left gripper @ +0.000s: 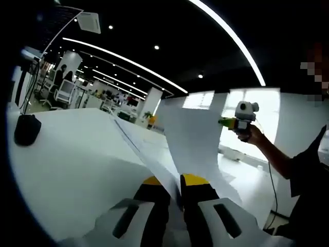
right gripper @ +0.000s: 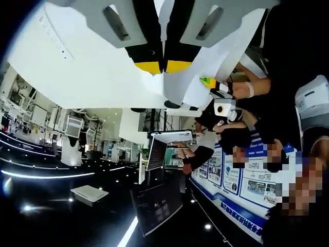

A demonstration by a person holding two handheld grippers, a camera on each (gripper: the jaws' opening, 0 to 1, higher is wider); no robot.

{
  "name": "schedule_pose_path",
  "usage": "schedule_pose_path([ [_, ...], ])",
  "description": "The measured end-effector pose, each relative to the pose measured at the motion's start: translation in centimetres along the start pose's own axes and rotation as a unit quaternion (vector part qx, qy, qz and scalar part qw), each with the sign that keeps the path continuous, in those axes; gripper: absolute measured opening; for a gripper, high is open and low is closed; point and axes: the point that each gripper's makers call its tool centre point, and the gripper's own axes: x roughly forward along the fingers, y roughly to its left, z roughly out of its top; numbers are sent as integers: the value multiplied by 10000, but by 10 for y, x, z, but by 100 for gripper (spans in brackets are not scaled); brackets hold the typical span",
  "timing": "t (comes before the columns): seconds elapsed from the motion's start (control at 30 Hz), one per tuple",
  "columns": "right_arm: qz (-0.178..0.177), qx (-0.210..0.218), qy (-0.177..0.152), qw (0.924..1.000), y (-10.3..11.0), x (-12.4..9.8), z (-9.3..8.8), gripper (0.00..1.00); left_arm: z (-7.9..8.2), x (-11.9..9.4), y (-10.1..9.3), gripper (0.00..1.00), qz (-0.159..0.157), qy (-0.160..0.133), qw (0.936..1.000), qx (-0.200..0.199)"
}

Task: Organize the stack of printing papers by aligning and flattening the scattered papers on the table

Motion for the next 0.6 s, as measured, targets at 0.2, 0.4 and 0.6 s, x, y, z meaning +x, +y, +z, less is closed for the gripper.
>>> schedule_pose_path([
  [0.2,-13,-12,32,10000,-1,4,-2,0,0,0,0,12,-8,-4,10000,-4],
  [0.4,-1,-11,0,10000,-1,6,-1,0,0,0,1,12,-13,6,10000,3],
  [0.6,11,6,-3,10000,0,9,-2,0,0,0,1,12,-20,4,10000,1],
])
